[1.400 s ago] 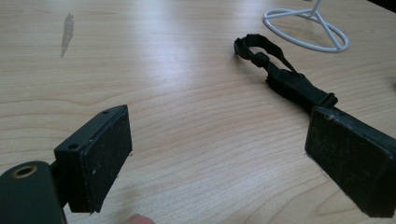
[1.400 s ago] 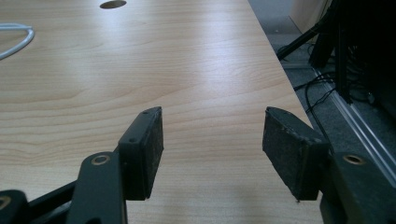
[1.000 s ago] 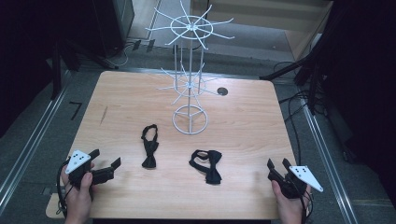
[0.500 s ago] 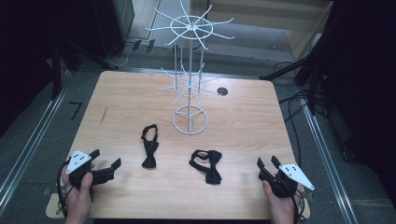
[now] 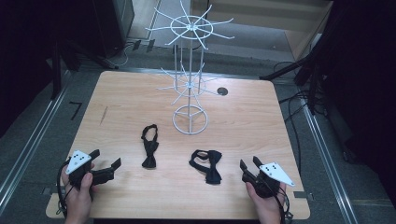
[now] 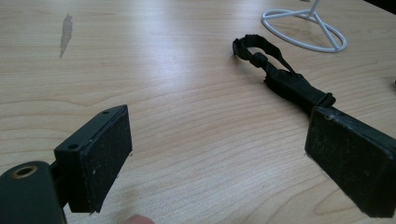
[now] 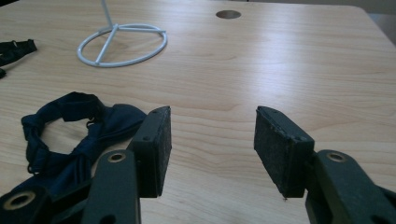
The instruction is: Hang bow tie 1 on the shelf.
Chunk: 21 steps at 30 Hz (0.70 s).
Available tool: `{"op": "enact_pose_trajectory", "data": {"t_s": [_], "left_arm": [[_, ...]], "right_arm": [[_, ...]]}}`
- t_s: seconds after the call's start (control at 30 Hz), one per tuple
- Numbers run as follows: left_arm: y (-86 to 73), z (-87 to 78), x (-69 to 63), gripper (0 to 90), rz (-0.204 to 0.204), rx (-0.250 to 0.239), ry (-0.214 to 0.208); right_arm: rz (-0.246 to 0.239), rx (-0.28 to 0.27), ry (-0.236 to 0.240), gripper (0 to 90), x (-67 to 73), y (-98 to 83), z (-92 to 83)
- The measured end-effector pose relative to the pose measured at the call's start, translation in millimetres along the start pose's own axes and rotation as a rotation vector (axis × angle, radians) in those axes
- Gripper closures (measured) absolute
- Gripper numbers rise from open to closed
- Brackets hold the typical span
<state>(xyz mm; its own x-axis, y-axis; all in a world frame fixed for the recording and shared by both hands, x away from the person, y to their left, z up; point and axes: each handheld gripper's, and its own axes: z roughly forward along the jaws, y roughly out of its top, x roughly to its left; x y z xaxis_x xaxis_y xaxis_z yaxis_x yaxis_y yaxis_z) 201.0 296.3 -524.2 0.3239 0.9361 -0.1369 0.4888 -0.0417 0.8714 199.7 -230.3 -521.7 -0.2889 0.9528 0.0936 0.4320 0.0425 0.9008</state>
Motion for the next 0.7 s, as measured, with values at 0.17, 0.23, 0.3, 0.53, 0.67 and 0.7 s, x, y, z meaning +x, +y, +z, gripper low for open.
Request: {"op": "enact_pose_trajectory", "data": {"t_s": [0.17, 0.23, 0.3, 0.53, 0.67, 0.7], "left_arm": [[-0.1, 0.0, -0.1, 8.1, 0.001, -0.001, 0.0], [-0.1, -0.1, -0.1, 8.1, 0.001, -0.002, 0.0], [-0.1, -0.1, -0.1, 8.1, 0.001, -0.002, -0.001], [-0.1, -0.2, -0.1, 8.1, 0.001, -0.003, -0.002], [-0.1, -0.1, 0.1, 8.1, 0.0, -0.002, -0.003], [-0.1, -0.2, 0.0, 8.2, 0.0, -0.002, -0.003]], "right_arm": [[0.016, 0.022, 0.034, 48.6, 9.4, -0.3, 7.4], [0.012, 0.028, 0.047, 49.0, 13.2, 0.2, 10.0], [0.018, 0.029, 0.06, 49.6, 16.9, 0.9, 12.1], [0.023, 0.077, 0.087, 51.7, 32.1, -0.3, 25.1], [0.02, 0.099, 0.107, 53.5, 40.7, -1.6, 31.4], [0.024, 0.105, 0.111, 53.7, 42.9, -2.0, 32.8]]}}
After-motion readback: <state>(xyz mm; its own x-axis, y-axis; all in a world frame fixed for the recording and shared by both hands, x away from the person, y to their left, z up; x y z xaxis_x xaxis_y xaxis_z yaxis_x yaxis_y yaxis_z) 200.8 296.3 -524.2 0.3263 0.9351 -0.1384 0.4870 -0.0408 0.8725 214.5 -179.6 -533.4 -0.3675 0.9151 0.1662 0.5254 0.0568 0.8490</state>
